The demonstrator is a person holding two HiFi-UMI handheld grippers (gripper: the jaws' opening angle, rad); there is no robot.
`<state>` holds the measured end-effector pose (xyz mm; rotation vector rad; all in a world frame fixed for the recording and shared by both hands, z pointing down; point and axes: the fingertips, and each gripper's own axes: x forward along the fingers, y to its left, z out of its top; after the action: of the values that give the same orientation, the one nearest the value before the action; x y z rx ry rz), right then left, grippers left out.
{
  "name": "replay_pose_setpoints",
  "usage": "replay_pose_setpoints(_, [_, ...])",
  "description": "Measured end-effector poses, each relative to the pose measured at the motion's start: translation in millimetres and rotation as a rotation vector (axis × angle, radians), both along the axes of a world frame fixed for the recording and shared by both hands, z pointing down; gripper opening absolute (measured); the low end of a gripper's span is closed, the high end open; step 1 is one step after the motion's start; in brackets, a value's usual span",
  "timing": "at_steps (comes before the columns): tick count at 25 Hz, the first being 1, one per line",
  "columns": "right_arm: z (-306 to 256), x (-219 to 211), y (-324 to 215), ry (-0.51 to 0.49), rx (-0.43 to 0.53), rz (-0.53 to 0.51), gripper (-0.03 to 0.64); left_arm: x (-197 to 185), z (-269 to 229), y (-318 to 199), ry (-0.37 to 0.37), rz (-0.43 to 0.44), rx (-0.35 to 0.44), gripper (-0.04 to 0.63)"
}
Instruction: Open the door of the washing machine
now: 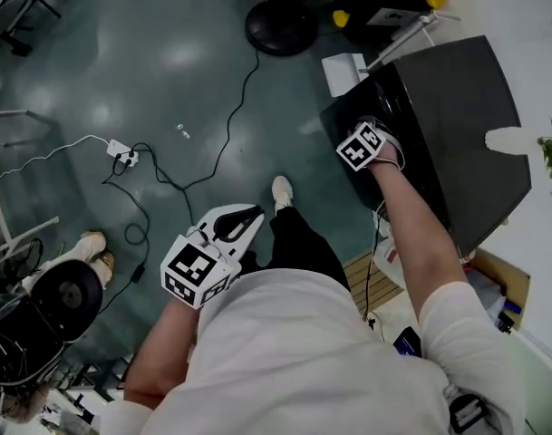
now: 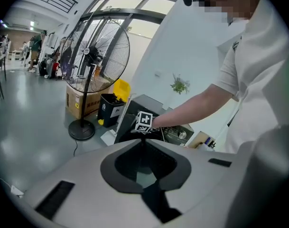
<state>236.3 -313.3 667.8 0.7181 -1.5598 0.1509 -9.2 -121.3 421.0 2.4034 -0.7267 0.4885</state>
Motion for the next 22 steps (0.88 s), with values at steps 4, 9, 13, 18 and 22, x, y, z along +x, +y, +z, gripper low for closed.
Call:
replay_pose_setpoints(4, [32, 14, -20, 0.111, -0.024, -0.011, 0.133, 3, 6, -10, 0.010, -0.017, -0.024, 0.021])
replay_pose_setpoints(9, [65, 28, -28, 0.193, -0.074, -0.019, 0.132, 8, 22, -11, 0.006, -0.040, -0.061, 0.021])
replay_pose_setpoints(13, [81, 32, -30, 0.232, -0.121, 0.003, 0.129, 6, 29, -13, 0.001, -0.052, -0.085, 0.021])
replay_pose_setpoints(18, [92, 41, -28, 0.262, -0.130, 0.038, 0.115, 9, 35, -5, 0.005, -0.058, -0.097, 0.021])
replay_pose_setpoints(22, [87, 36, -37, 0.268, -0.129, 0.065, 0.061, -3, 33, -12, 0.024, -0.067, -0.117, 0.021])
